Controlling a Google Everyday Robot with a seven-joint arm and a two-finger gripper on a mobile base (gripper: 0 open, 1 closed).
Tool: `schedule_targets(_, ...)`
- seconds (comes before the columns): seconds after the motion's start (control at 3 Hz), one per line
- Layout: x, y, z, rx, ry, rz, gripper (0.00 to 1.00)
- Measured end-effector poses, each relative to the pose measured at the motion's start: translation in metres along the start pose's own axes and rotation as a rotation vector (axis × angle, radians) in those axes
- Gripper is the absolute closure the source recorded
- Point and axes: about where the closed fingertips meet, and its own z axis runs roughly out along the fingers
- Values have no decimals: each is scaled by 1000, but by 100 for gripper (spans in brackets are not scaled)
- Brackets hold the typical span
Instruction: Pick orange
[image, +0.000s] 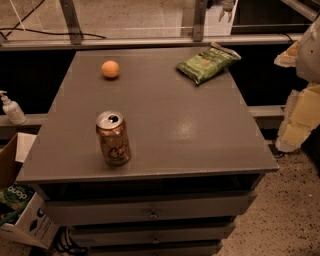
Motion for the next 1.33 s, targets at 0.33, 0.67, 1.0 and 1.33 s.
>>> schedule_targets(0.33, 0, 0, 0, 0, 0, 0, 0)
schedule_targets(0.67, -1, -3, 1, 2, -18, 3, 0)
schedule_targets(1.0, -14, -17, 27, -11, -82, -4, 0)
schedule_targets(1.33, -42, -39, 69, -30, -174, -5, 0)
